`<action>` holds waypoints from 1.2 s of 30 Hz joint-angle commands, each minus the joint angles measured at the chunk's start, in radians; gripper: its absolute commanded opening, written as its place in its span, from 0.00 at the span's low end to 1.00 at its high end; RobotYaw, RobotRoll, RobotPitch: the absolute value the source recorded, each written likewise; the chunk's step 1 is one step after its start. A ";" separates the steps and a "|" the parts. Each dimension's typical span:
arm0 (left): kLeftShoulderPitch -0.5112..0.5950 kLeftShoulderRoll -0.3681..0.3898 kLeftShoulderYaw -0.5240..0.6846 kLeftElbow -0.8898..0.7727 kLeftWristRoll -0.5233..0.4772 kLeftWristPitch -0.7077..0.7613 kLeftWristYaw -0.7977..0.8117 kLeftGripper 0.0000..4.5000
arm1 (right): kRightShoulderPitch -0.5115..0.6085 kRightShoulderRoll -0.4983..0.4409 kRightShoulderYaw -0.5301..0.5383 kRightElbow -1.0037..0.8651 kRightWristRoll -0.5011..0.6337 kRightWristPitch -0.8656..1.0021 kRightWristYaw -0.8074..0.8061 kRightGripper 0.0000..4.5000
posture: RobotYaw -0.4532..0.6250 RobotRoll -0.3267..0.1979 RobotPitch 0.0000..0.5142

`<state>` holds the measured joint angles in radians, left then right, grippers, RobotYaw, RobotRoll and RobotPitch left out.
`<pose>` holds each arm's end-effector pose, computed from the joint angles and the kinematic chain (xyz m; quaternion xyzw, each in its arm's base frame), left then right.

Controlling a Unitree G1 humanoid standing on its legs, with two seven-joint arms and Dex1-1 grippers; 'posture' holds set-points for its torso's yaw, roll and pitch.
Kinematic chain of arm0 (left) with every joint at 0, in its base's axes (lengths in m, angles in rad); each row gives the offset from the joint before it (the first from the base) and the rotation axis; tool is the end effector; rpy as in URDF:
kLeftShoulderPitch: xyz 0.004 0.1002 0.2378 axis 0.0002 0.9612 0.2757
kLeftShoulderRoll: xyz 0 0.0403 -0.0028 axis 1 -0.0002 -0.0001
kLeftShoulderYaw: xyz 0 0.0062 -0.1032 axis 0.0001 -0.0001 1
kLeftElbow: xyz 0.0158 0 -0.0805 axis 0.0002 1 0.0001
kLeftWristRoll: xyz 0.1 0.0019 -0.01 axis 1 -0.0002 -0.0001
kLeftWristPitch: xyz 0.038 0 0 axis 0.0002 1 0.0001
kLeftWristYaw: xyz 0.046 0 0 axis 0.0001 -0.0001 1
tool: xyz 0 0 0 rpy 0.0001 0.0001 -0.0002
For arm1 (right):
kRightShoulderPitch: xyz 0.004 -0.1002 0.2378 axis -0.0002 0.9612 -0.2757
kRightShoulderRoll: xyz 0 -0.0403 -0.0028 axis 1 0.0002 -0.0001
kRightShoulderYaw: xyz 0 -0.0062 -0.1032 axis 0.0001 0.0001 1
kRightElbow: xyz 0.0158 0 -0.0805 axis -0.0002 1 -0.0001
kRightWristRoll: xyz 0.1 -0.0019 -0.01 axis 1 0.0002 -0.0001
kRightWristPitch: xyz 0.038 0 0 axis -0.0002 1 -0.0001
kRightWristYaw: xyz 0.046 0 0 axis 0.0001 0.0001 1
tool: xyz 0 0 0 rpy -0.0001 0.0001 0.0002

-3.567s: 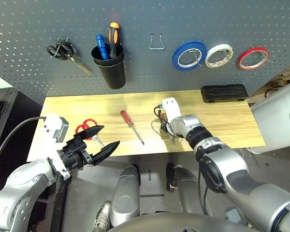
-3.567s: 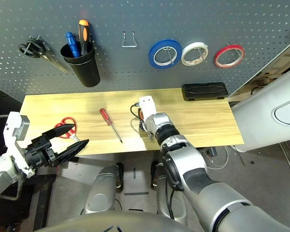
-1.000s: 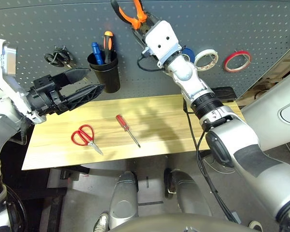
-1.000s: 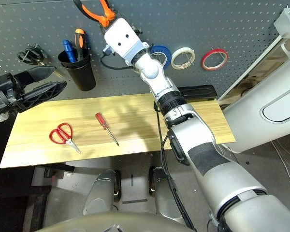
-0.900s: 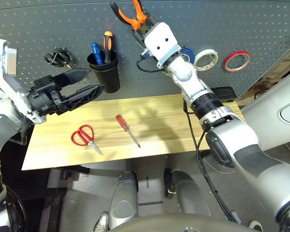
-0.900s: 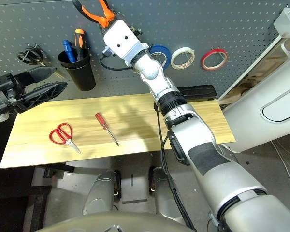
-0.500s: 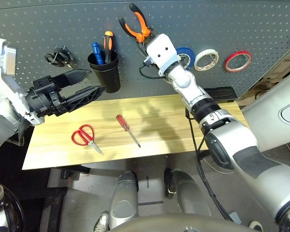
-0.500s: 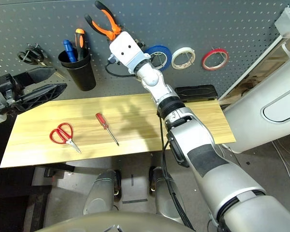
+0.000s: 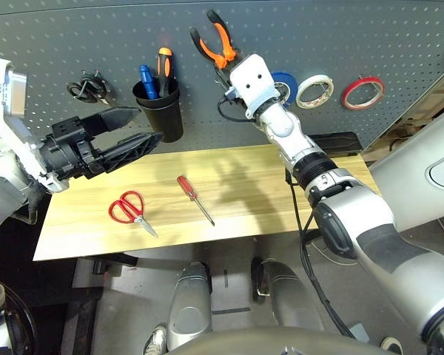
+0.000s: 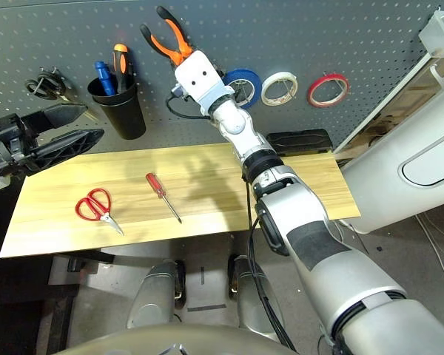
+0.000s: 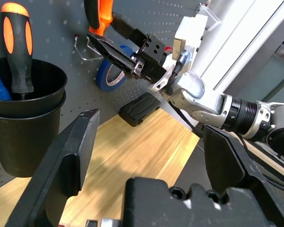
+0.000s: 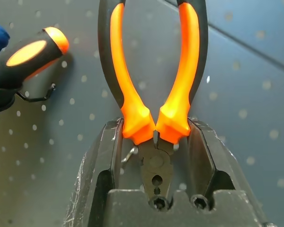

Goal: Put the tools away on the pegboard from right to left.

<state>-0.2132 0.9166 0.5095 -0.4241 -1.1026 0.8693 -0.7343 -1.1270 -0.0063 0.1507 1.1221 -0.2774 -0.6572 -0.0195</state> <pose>0.1889 0.2810 0.2414 -0.0087 0.0069 -0.4348 0.9005 0.3476 -0.0489 0.1738 -0.2118 -0.3197 0.2280 0.8950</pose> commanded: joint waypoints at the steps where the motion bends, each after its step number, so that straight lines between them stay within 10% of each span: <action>1: 0.006 -0.002 -0.006 -0.018 -0.011 0.002 0.004 1.00 | -0.021 -0.002 0.015 -0.049 -0.029 -0.036 -0.055 0.47 | 0.63 0.62 0.31; 36: -0.010 -0.011 -0.027 -0.017 0.000 -0.003 0.011 1.00 | -0.012 0.057 -0.062 0.076 0.090 0.010 0.029 0.47 | 0.63 0.62 0.29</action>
<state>-0.2236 0.9115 0.4982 -0.4196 -1.1011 0.8690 -0.7332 -1.1510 0.0546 0.1037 1.1865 -0.2028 -0.6515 0.0061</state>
